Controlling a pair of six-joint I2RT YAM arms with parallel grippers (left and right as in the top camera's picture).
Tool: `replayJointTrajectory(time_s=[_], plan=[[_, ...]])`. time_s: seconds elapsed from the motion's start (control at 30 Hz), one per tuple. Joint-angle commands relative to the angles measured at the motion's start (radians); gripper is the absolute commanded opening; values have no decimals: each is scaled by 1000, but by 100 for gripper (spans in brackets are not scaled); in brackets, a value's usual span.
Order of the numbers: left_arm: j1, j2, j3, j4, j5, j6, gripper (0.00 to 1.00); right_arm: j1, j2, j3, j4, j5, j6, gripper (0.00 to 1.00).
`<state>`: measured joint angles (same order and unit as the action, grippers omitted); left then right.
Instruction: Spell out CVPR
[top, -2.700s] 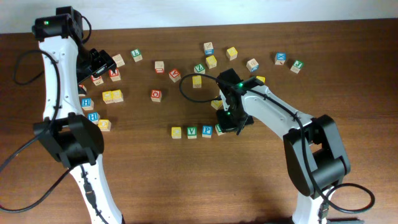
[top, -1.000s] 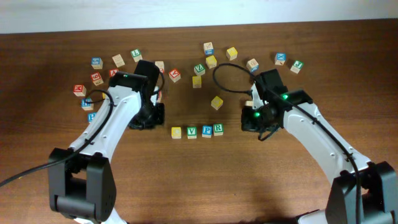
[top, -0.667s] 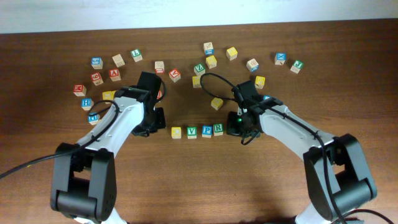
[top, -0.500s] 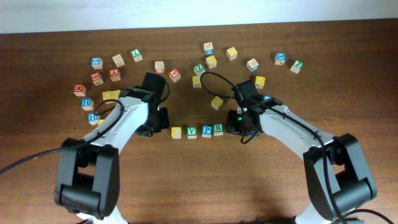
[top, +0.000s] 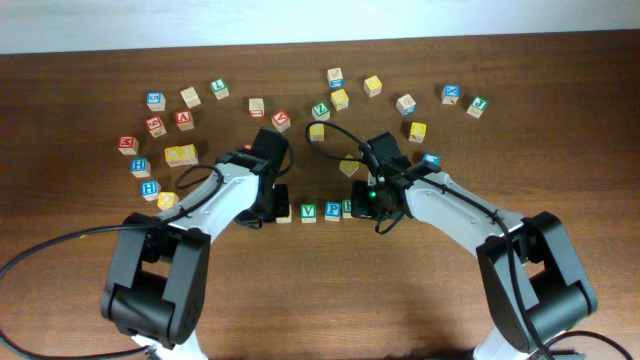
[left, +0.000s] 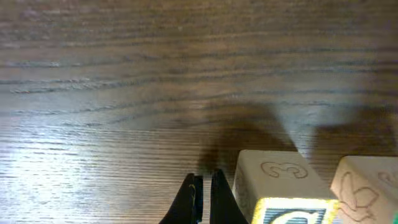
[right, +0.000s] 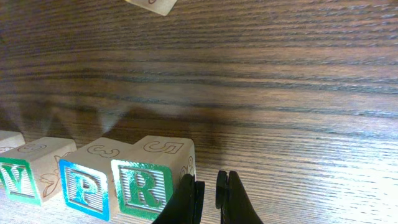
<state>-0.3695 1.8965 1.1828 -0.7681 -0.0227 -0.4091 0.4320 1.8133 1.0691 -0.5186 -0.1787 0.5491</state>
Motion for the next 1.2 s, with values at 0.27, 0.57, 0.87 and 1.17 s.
replayJointTrajectory(time_s=[0.27, 0.57, 0.87, 1.17], plan=[[-4, 7, -17, 53, 113, 11, 0, 8, 13, -5, 11, -36, -2, 4], [-4, 7, -17, 55, 119, 67, 0, 8, 13, -5, 14, -58, -1, 4], [-4, 7, -17, 75, 222, 115, 0, 13, 13, -5, 18, -91, -27, 5], [30, 7, -13, 48, 209, 114, 0, 39, 13, -5, 1, 3, -48, 17]])
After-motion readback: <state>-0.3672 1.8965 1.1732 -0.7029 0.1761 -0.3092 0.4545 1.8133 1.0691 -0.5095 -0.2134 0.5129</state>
